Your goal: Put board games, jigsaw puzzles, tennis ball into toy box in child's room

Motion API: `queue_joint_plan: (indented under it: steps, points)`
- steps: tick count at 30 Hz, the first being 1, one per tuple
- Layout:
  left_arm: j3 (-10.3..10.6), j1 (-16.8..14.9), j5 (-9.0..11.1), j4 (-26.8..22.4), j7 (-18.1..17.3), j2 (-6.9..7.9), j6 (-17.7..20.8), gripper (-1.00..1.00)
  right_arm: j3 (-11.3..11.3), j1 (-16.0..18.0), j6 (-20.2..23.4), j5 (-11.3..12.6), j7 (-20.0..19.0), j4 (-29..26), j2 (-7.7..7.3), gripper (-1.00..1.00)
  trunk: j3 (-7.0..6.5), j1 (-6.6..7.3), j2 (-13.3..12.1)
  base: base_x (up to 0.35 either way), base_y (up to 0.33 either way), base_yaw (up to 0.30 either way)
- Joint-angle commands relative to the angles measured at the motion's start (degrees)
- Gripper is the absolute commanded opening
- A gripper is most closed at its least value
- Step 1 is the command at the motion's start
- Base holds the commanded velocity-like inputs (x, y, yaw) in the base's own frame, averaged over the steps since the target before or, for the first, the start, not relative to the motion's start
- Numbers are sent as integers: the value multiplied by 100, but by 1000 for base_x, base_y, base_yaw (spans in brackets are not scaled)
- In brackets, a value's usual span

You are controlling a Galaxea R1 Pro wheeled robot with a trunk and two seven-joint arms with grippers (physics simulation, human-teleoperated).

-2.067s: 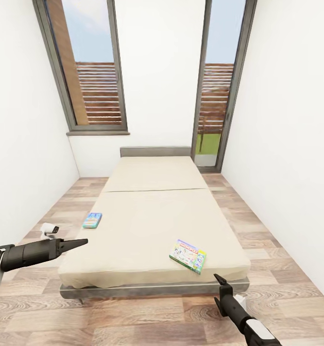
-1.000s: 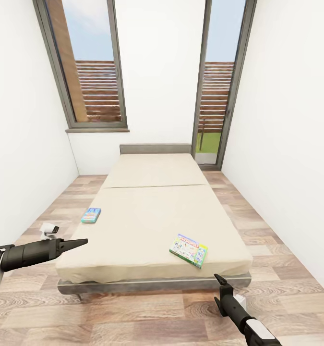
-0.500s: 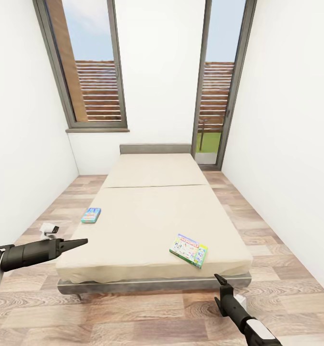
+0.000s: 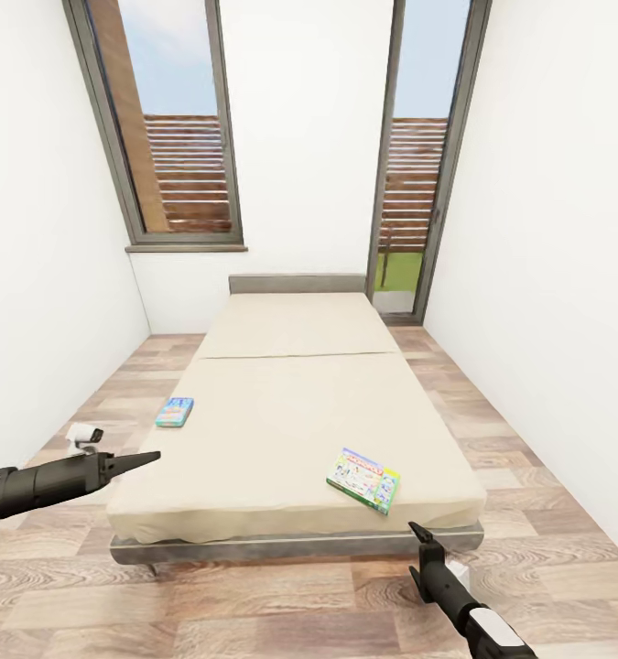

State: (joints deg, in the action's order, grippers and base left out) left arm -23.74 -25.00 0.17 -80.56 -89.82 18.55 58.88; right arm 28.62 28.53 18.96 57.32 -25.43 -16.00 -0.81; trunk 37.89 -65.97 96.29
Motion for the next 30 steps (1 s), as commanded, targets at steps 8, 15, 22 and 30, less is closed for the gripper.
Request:
queue_joint_plan:
  steps: [8, 15, 22, 30]
  points:
    - [-8, 2, 0, -3, -18, -14, 55, 100, 29, 4, 52, 34, -6, 1, 1, 100, 5, -1, 2, 110, 96, 0]
    - [-12, 4, 0, -3, -18, -17, 55, 100, 25, 4, 32, 29, -2, 8, 2, 100, 5, -1, 2, 18, 13, 0]
    - [-16, 4, 0, -2, -18, -18, 61, 100, 24, 4, 16, 21, 34, 9, 2, 100, 5, -1, 2, 104, 76, 0]
    - [-16, 4, 0, -3, -18, -18, 62, 100, 23, 4, 4, 24, 45, 9, 2, 100, 5, -1, 2, 141, 100, 0]
